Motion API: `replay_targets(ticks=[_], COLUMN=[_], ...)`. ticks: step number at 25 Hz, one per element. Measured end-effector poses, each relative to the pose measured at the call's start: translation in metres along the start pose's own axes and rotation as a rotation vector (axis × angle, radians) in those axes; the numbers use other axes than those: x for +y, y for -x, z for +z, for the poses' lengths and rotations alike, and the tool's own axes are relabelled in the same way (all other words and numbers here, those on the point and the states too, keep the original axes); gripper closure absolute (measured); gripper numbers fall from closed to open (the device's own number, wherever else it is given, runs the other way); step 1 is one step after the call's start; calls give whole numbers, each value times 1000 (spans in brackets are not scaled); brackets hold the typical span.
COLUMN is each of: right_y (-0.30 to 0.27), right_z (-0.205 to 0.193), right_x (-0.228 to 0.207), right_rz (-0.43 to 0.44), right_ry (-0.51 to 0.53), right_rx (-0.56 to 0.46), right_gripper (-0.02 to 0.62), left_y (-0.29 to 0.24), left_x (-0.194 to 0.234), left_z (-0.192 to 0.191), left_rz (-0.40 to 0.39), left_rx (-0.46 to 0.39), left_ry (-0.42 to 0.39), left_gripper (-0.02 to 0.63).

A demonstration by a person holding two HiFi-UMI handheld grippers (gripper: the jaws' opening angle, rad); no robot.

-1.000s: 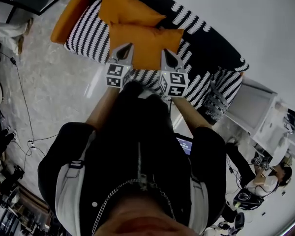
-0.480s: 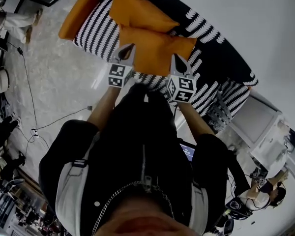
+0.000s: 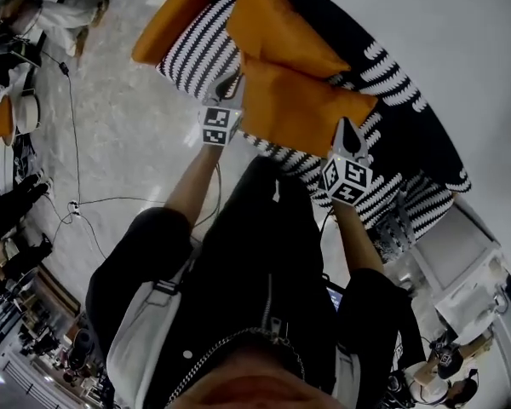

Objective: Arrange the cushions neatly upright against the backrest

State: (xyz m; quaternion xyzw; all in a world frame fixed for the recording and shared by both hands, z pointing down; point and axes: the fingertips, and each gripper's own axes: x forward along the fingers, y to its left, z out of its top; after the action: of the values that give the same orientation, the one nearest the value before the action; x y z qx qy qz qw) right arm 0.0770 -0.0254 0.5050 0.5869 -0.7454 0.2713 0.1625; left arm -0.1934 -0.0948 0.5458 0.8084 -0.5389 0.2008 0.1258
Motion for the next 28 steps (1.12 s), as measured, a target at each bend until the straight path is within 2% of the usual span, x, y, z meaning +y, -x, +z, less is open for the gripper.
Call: replay_targets(ticks=[2, 4, 7, 12, 15, 19, 21, 22, 23, 28], right_y=[-4, -5, -4, -8, -13, -26, -35, -40, -44, -59], right_z=[-5, -9, -14, -39, -50, -56, -60, -61, -61, -61], right_x=[-3, -7, -17, -39, -50, -54, -55, -56, -57, -64], right_rz=[-20, -32, -46, -89, -103, -107, -98, -97, -97, -105], right_ry=[-7, 2, 21, -1, -11, -15, -15, -17, -20, -35], right_rx=[13, 29, 44, 101, 133, 159, 178, 185, 189, 186], right_gripper=[592, 592, 592, 592, 592, 592, 592, 592, 592, 592], left_y=[-15, -35, -68, -121, -145, -166, -174, -176, -177, -165], left_x=[19, 30, 47, 66, 71, 78, 77, 75, 72, 54], left_z=[-14, -31, -56, -100, -119, -144, -155, -157, -158, -154], left_rz=[29, 39, 56, 88, 93, 94, 75, 64, 56, 36], left_rx=[20, 39, 81, 196, 250, 310, 339, 351, 354, 331], left_ry=[15, 61, 135, 99, 112, 143, 141, 139, 131, 66], left_gripper=[527, 438, 337, 328, 328, 348, 383, 433, 554, 567])
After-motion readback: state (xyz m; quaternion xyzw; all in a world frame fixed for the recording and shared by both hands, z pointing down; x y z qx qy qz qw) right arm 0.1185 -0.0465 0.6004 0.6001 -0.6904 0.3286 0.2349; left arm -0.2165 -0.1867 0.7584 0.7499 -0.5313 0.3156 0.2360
